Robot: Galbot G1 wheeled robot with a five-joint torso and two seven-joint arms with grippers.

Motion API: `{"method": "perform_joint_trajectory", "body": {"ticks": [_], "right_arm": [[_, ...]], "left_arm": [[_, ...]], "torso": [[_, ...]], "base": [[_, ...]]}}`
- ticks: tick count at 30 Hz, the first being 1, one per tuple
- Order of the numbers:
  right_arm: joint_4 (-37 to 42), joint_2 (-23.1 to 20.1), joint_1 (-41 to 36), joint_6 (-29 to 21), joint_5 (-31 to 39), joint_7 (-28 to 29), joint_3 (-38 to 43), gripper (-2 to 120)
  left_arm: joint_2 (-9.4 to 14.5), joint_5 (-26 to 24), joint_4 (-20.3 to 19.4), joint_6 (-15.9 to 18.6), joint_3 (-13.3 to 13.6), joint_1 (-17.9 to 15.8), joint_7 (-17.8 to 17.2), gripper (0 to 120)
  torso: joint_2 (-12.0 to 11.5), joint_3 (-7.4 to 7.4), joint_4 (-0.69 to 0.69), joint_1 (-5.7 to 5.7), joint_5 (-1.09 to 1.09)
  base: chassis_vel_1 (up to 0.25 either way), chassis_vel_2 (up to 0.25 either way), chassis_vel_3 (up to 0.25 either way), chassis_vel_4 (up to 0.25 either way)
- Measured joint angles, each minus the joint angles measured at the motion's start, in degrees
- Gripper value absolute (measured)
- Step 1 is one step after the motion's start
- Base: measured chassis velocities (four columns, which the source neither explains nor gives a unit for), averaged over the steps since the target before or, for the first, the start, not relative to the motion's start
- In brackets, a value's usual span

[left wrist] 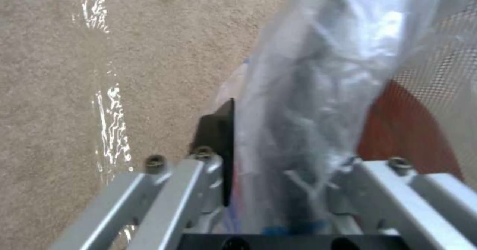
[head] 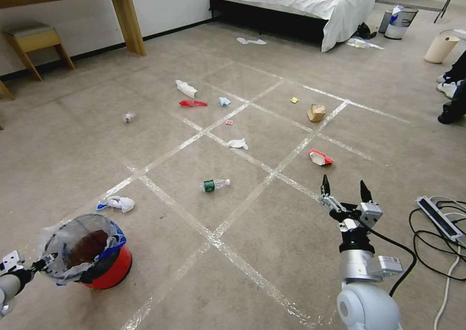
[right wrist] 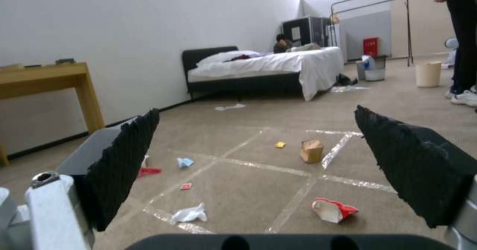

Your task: Pick up the trash bin and place the garbage on the floor into it.

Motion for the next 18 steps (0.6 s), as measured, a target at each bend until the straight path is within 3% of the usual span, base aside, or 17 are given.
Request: {"method": "perform_joint_trajectory", "body": {"ticks": [2,4,6,12,14,15,16,18], "right_arm": [[0.0,0.0,0.0,0.0,0.0,0.0,0.0,100],[-0.1,0.0,0.0,0.1,0.0,0.0,0.0,100],[-0.1,-0.1,0.2,0.1,0.0,0.1,0.0,100],[0.0,-0.5,0.3,0.1,0.3,0.3,0.0,100],[0.4,-0.9,0.4,0.1,0.8,0.3,0.0,100],[0.4,-0.9,0.4,0.1,0.8,0.3,0.0,100],[0.7,-1.3,0.4,0.0,1.3,0.3,0.0,100],[0.7,-1.3,0.4,0.0,1.3,0.3,0.0,100]], "left_arm": [[0.0,0.0,-0.1,0.0,0.0,0.0,0.0,20],[0.0,0.1,-1.1,0.1,0.1,0.4,0.0,7],[-0.2,0.0,-2.2,0.3,-0.2,1.0,-0.1,3],[-0.8,-0.4,-5.4,0.5,-1.6,3.1,-0.4,3],[-1.8,-1.2,-9.8,0.7,-3.6,5.4,-1.4,3],[-1.8,-1.2,-9.8,0.7,-3.6,5.4,-1.4,3],[-2.7,-1.9,-12.9,0.8,-4.8,6.7,-2.2,3],[-2.7,-1.9,-12.9,0.8,-4.8,6.7,-2.2,3]], "torso": [[0.0,0.0,0.0,0.0,0.0],[0.0,0.0,0.0,0.0,0.0],[0.0,0.0,-0.01,0.0,-0.01],[0.0,0.0,0.0,0.0,-0.01],[0.0,0.0,0.01,0.0,0.0],[0.0,0.0,0.01,0.0,0.0],[0.0,0.0,0.02,0.0,0.0],[0.0,0.0,0.02,0.0,0.0]], "base": [[0.0,0.0,0.0,0.0],[0.0,0.0,0.0,0.0],[0.0,0.0,0.0,0.0],[0.0,0.0,0.0,0.0],[0.0,0.0,0.0,0.0],[0.0,0.0,0.0,0.0],[0.0,0.0,0.0,0.0],[0.0,0.0,0.0,0.0]]}}
